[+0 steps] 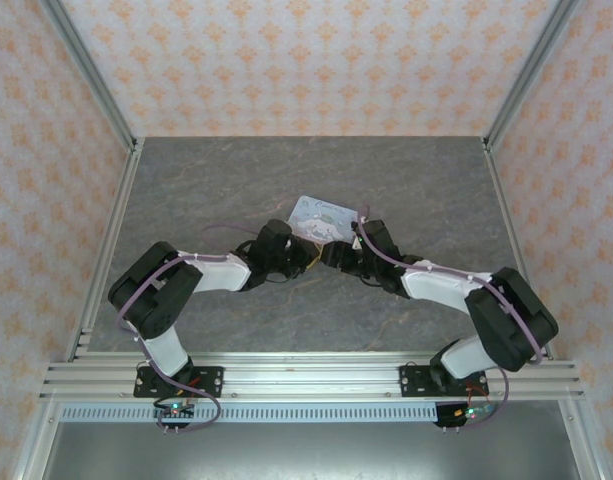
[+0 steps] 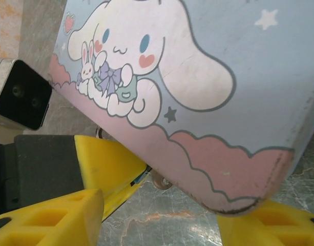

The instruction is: Unlock the padlock with the key

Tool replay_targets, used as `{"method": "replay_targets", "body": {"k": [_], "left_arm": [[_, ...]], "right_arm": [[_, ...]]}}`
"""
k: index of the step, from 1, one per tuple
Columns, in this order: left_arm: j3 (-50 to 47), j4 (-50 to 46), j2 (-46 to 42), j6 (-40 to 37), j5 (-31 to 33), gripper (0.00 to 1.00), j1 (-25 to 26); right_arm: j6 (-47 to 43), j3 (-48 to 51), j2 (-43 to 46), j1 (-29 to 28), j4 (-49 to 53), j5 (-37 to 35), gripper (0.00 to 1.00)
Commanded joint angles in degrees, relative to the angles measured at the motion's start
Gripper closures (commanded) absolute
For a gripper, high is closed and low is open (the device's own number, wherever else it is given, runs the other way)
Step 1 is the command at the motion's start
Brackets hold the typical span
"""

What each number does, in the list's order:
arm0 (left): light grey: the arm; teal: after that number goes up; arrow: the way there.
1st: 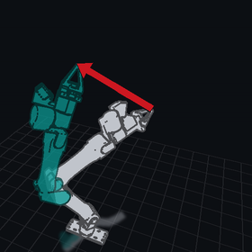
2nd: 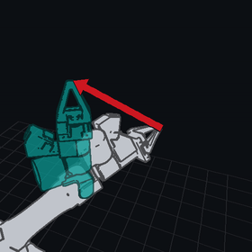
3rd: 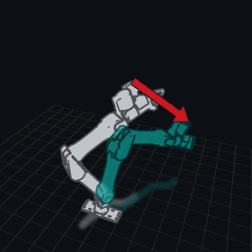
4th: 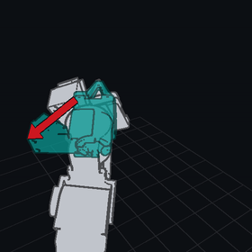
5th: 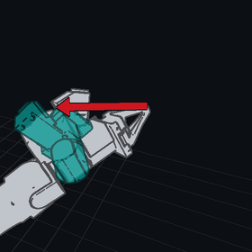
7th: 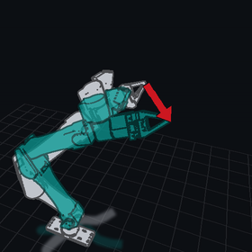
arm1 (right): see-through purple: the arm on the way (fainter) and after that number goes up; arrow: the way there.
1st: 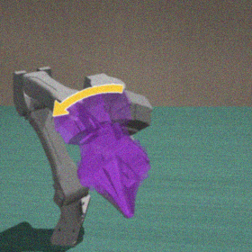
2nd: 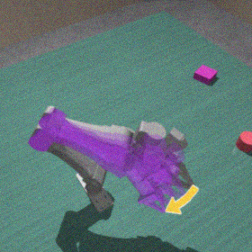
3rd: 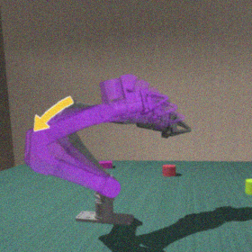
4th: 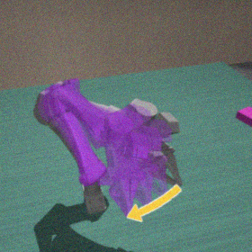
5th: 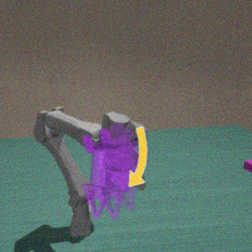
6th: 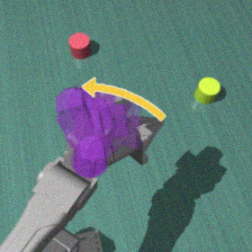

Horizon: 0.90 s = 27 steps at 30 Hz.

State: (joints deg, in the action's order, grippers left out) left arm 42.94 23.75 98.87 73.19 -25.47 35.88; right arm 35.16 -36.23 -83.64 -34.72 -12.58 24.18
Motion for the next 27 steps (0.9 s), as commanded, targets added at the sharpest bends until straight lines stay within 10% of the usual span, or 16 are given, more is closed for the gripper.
{"method": "replay_targets", "body": {"k": [1,13,27], "left_arm": [[-1.4,0.6,-1.0,-1.2,-0.1,0.75,0.5],[-2.7,-4.3,-7.4,-2.9,2.1,0.28,0.2],[7.4,-24.3,-13.4,-15.4,4.5,0.16,-7.8]], "right_arm": [[2.3,-2.2,-2.1,0.2,-4.6,-3.3,0.41],[3.1,-10.5,-8.7,5.0,-4.8,-2.0,0.41],[2.2,-7.1,-7.7,8.0,-6.4,4.2,0.45]]}}
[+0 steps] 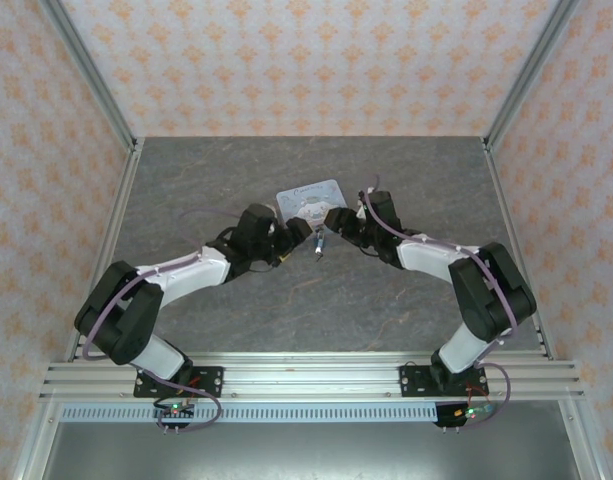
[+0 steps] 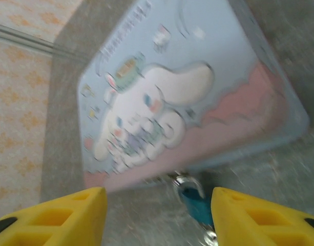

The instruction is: Unlock the padlock with the key

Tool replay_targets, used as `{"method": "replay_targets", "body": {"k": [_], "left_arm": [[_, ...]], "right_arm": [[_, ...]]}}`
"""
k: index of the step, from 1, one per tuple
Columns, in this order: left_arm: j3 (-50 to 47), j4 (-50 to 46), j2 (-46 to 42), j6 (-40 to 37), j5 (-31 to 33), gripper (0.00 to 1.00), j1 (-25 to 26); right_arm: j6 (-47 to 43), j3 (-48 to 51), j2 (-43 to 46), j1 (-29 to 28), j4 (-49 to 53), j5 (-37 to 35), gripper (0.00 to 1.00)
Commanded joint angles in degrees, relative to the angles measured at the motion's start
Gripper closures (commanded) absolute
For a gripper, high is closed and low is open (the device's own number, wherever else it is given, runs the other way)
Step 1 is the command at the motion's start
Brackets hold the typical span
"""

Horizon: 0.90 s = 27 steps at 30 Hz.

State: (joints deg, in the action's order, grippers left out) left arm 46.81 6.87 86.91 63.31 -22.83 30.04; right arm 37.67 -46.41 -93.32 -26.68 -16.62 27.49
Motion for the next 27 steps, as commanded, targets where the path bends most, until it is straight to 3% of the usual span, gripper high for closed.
{"method": "replay_targets", "body": {"k": [1,8,17,27], "left_arm": [[5.1,-9.7,-1.2,-7.1,2.0,0.16,-2.8],[12.5,-17.5,2.0,-13.3,2.6,0.15,-6.3],[21.1,-27.0,7.5,-21.0,5.8,0.15,-7.6],[24.3,-29.2,12.1,-23.9,6.9,0.15,-7.6]], "right_arm": [[-0.5,4.0,1.9,-0.1,-3.0,1.0,0.47],[-2.1,6.2,-1.8,-0.5,-7.8,2.0,0.59],[-4.3,2.7,-7.1,-2.8,-7.5,2.6,0.64],[-6.2,0.9,-10.0,-4.2,-6.4,0.7,0.65]]}}
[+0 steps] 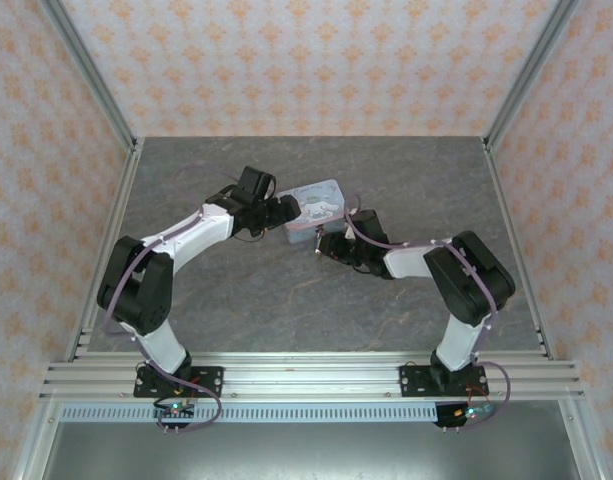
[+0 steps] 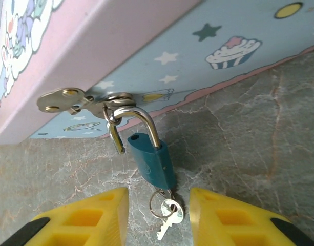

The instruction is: Unlock the padlock with the key

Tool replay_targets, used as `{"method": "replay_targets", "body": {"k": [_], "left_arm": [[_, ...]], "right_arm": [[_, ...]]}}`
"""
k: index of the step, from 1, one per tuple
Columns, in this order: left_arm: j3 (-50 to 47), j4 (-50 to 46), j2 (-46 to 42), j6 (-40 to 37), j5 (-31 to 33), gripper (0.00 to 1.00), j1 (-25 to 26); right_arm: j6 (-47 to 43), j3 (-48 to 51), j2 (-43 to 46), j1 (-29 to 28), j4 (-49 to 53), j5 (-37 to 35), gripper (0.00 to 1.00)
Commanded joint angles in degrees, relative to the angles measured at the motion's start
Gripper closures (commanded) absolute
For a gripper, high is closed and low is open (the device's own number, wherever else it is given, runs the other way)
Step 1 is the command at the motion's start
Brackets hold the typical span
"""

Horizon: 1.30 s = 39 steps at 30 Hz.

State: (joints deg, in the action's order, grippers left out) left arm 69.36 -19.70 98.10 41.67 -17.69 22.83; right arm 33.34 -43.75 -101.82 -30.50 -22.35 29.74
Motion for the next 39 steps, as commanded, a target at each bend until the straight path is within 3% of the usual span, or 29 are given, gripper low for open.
{"method": "replay_targets", "body": {"k": [1,11,19,27,39], "left_arm": [[1.7,-2.5,1.2,-2.2,1.7,0.15,-0.4],[1.5,-1.3,2.7,-1.5,1.1,0.15,-0.5],[1.1,-0.3,3.1,-0.9,0.5,0.15,-0.5],[0.6,0.0,3.1,-1.1,0.4,0.15,-0.4],[4.2,-7.8,3.5,-6.9,10.7,0.14,1.0]], "right_arm": [[-1.8,-2.1,-1.9,-0.5,-0.7,-1.6,0.65],[-1.8,-3.6,-4.7,-0.9,-1.5,-1.5,0.66],[-1.2,-4.4,-6.0,-0.9,-2.3,-1.7,0.75],[0.5,-4.0,-5.8,-0.8,-3.8,-2.4,0.94],[3.6,1.3,-2.7,1.7,-6.6,-2.5,0.98]]}}
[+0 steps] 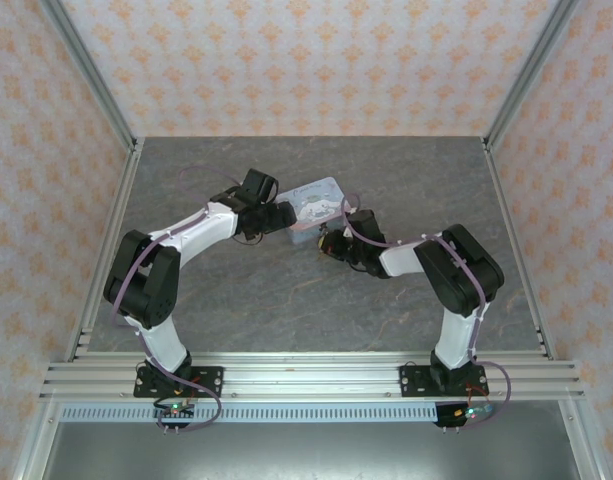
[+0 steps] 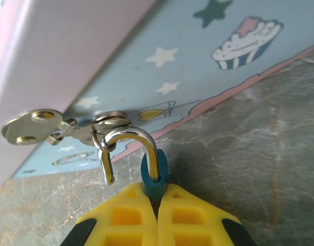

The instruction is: Unlock the padlock with the key

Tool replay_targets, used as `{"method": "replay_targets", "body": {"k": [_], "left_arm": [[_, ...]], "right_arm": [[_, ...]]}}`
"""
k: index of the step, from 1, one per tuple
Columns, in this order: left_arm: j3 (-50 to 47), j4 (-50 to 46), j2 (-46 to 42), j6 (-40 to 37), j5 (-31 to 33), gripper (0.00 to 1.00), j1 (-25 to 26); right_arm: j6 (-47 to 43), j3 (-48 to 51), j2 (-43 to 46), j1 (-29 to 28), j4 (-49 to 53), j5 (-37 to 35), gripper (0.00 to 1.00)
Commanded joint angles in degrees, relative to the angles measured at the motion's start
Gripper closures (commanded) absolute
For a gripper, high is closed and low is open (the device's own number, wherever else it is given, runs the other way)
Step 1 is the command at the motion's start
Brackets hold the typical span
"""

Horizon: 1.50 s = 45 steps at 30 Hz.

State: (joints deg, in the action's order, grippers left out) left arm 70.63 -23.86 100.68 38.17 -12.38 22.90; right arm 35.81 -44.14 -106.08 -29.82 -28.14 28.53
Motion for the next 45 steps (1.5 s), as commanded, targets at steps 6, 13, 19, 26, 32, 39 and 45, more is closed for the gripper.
{"method": "replay_targets", "body": {"k": [6,13,19,26,32,39,45], "left_arm": [[5.6,-6.0,2.8,-6.2,10.1,0.14,3.9],[6.4,-6.2,5.0,-6.8,12.0,0.14,6.0],[6.9,-6.9,6.5,-7.1,13.6,0.14,6.8],[5.5,-6.9,7.0,-7.2,14.5,0.14,7.6],[3.9,-6.0,7.1,-6.9,14.2,0.14,7.9],[2.9,-5.3,7.3,-7.1,13.9,0.14,8.0],[2.9,-5.3,7.7,-7.2,12.7,0.15,8.0]], "right_arm": [[2.6,3.1,1.3,1.8,-2.7,-0.9,1.0],[3.6,3.7,1.4,2.0,-3.7,-0.7,1.0],[4.0,4.2,1.4,2.2,-4.3,-0.5,1.0],[7.6,5.4,1.6,2.7,-8.0,-0.8,1.0],[12.3,5.3,0.3,3.0,-12.7,-1.3,1.0],[14.8,4.3,-1.3,3.2,-14.4,-2.0,1.0],[13.8,3.4,-1.4,3.7,-12.0,-3.2,1.0]]}}
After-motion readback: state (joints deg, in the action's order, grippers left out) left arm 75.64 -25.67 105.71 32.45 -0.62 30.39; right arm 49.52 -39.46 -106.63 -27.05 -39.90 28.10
